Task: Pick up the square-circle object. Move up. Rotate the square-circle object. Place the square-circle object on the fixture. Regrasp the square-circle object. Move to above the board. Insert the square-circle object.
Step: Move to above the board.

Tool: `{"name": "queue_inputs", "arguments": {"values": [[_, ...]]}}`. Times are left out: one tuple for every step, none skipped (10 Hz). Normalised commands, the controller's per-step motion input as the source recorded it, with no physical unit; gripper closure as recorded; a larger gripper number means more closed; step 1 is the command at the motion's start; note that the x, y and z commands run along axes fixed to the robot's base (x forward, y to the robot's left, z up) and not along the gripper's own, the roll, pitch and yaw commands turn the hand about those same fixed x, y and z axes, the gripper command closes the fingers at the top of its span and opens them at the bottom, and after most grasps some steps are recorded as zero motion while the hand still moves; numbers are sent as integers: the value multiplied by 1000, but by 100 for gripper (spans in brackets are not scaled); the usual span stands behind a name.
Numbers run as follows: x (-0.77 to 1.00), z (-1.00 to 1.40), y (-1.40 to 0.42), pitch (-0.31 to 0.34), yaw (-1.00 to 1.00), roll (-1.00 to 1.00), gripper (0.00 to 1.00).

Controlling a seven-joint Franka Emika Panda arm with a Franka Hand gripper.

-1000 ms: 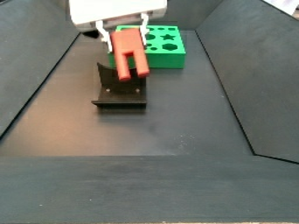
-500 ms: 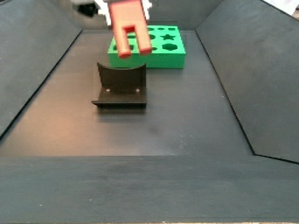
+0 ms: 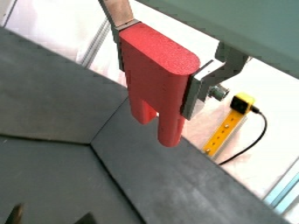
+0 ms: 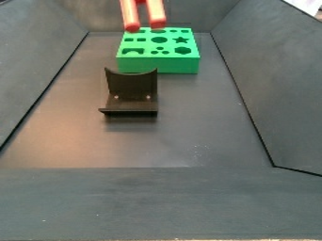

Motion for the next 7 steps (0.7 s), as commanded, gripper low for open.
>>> {"name": "queue_inputs", "arguments": {"values": [[-96, 1000, 15, 65, -63, -71, 100], [-93, 1000, 14, 84, -42, -72, 100], [-90, 1000, 12, 97, -20, -74, 100], [-89, 1000, 9, 107, 1, -75, 100], [-72, 990, 3, 109, 28, -74, 100], [-47, 817, -2, 117, 46, -76, 100], [-21, 652, -6, 123, 61, -71, 100]]}}
